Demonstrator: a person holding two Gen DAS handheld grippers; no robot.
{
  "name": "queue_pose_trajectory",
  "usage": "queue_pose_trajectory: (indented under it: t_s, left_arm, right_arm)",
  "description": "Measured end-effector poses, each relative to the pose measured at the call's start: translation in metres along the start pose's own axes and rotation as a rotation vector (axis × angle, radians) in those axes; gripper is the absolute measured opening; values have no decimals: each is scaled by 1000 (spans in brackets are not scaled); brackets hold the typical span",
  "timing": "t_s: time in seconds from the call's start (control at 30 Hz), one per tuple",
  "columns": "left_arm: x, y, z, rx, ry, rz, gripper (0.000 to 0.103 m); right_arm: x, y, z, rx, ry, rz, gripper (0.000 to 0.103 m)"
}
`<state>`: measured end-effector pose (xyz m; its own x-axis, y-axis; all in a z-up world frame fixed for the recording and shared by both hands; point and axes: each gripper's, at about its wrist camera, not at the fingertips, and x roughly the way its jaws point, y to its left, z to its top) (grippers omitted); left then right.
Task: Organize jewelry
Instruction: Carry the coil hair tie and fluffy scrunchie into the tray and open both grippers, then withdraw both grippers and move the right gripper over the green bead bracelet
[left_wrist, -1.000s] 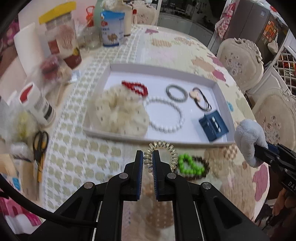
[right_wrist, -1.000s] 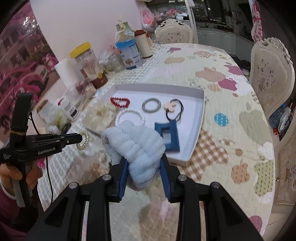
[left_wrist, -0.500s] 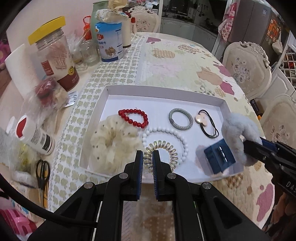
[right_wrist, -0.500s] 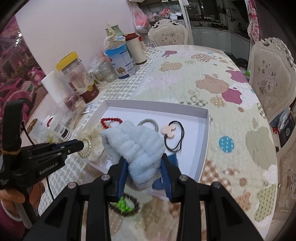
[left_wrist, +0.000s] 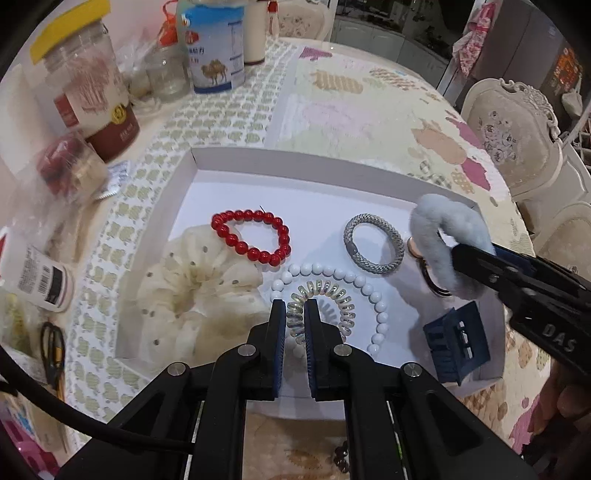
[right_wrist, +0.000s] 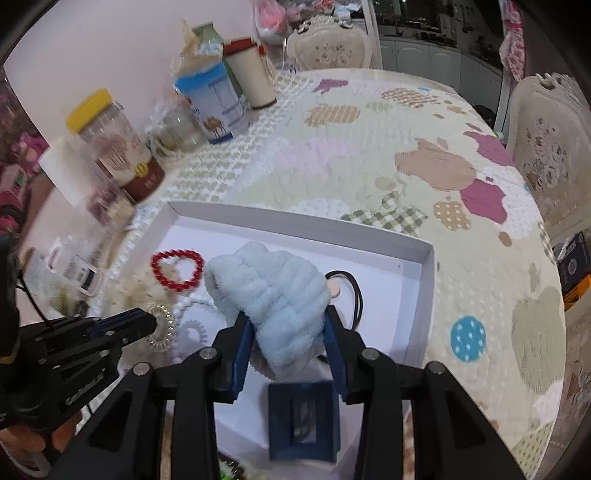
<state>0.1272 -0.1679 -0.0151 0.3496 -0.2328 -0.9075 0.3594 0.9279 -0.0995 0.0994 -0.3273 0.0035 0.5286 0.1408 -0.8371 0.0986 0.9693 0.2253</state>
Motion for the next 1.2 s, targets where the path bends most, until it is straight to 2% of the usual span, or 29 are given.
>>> queue_pose_trajectory:
  t_s: [0.2,0.33,0.37,0.43,0.47,0.5,0.77,1.2]
  left_arm:
    - [13,-1,-1,-6,20,5,0]
    - [16,2,-2,-24,26,0,1]
    - [17,4,-2,-35,31,-4,1]
    - [18,6,-2,-46,38,-8,12]
    - [18,7,-2,-50,39,-13,15]
    - [18,8,-2,-54,41,-16,17]
    - [2,1,-10,-41,25,-16,19]
    - [-46,-9,-38,18,-64,38,19]
  right_arm:
    - [27,4,0,-40,42,-22,41]
    - [30,5,-4,-50,54,-6,51]
    - [28,6,-4,-53,51,-1,57]
    - [22,6,-6,-57,41,4,65]
    - [19,6,-6,-56,34,7,66]
    - [15,6,-7,-55,30,11,66]
    - [-14,2,-18,-25,-8,14,67]
    - [-65,18,-56,10,-75,2,67]
